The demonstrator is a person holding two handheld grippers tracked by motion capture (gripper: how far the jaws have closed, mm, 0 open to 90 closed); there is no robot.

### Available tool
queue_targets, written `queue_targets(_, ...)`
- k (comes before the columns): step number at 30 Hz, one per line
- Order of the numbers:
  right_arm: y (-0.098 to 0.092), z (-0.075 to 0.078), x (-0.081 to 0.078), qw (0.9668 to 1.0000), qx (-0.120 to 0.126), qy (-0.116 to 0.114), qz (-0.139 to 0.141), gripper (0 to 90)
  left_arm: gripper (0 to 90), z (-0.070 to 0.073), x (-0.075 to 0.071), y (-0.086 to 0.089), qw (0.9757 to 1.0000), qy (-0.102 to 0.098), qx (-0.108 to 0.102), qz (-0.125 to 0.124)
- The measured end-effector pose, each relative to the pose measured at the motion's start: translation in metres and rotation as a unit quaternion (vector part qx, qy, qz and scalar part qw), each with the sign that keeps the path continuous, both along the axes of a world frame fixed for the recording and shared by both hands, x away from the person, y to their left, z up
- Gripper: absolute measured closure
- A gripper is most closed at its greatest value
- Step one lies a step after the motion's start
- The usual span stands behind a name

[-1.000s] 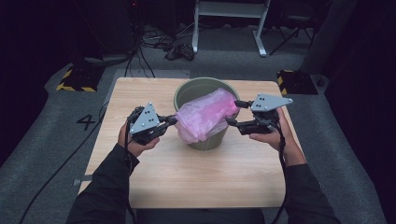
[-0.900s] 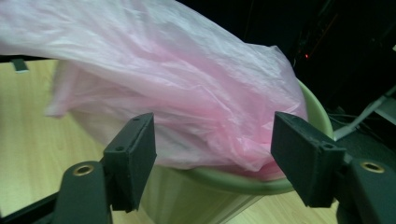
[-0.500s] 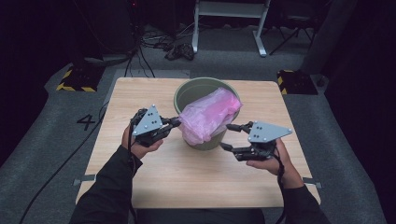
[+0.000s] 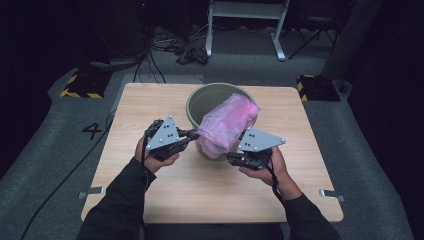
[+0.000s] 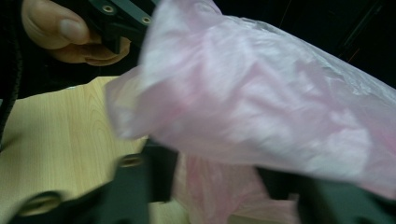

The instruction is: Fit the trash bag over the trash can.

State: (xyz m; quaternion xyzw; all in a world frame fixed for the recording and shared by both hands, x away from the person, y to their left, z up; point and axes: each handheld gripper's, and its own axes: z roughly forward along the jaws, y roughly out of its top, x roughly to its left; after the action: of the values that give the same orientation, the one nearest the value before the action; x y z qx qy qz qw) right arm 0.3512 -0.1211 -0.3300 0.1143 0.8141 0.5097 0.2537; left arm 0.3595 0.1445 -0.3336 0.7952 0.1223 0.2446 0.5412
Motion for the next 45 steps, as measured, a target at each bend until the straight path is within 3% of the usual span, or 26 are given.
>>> queue_targets(2,0.0,0.0,0.001,1.0,-0.001,0.0,-0.007,70.6,90.0,0.001,0.0,0.0,1.0,-0.002,0.0,0.0)
queue_targets(5,-0.005,-0.001,0.006,0.9998,0.007,0.008,-0.016,85.3,90.0,0.001,0.0,0.002,1.0,-0.001,-0.004,0.002)
queue_targets(8,-0.01,-0.001,0.006,0.9998,0.01,0.01,-0.015,89.8,90.0,0.0,0.001,0.003,1.0,0.002,-0.008,0.005)
queue_targets(12,-0.019,-0.001,0.005,0.9997,0.016,0.012,-0.016,89.2,90.0,-0.001,0.002,0.003,1.0,0.003,-0.008,0.004)
queue_targets(13,-0.019,-0.001,0.005,0.9997,0.017,0.018,-0.007,80.9,90.0,-0.001,0.002,0.002,0.9999,0.006,-0.01,0.001)
queue_targets(14,-0.018,-0.003,0.001,0.9995,0.008,0.013,0.028,55.4,90.0,-0.002,0.002,0.001,0.9999,0.006,-0.011,-0.002)
queue_targets(15,-0.015,-0.004,-0.002,0.9993,-0.005,0.004,0.036,48.0,90.0,-0.003,0.002,-0.001,0.9999,0.007,-0.011,-0.005)
queue_targets(16,-0.015,-0.004,-0.002,0.9993,-0.005,0.004,0.036,48.0,90.0,-0.003,0.001,-0.003,0.9999,0.006,-0.008,-0.006)
queue_targets(18,-0.01,-0.006,-0.007,0.9988,-0.022,-0.001,0.044,35.1,90.0,-0.003,0.0,-0.005,0.9999,0.004,-0.007,-0.011)
queue_targets(20,-0.003,-0.009,-0.01,0.9982,-0.05,-0.026,0.021,30.9,90.0,-0.003,-0.001,-0.005,0.9999,0.005,-0.009,-0.014)
queue_targets(22,-0.001,-0.01,-0.01,0.9978,-0.058,-0.032,0.007,34.0,90.0,-0.004,0.0,-0.005,0.9998,0.007,-0.012,-0.015)
queue_targets(23,0.0,-0.011,-0.007,0.9974,-0.061,-0.037,-0.002,54.7,90.0,-0.004,0.0,-0.005,0.9998,0.009,-0.012,-0.015)
queue_targets(26,0.0,-0.011,-0.006,0.996,-0.074,-0.047,-0.016,77.2,90.0,-0.003,-0.001,-0.001,0.9998,0.005,-0.014,-0.011)
queue_targets(27,0.0,-0.011,-0.006,0.996,-0.074,-0.047,-0.016,77.2,90.0,-0.003,-0.001,-0.001,0.9998,0.005,-0.014,-0.011)
queue_targets(29,-0.007,-0.008,-0.006,0.9966,-0.067,-0.043,-0.021,88.4,90.0,-0.002,-0.001,0.002,0.9998,0.006,-0.018,-0.009)
queue_targets(32,-0.014,-0.007,-0.006,0.9974,-0.056,-0.039,-0.024,89.9,90.0,-0.003,0.001,0.007,0.9998,0.006,-0.021,-0.002)
queue_targets(38,-0.043,-0.004,-0.01,0.9995,-0.008,-0.014,-0.029,90.0,90.0,-0.002,0.004,0.018,0.9995,0.005,-0.018,0.025)
queue_targets(45,-0.082,-0.003,-0.011,0.9973,0.043,0.009,-0.059,90.0,90.0,-0.006,0.014,0.031,0.9984,0.016,-0.021,0.05)
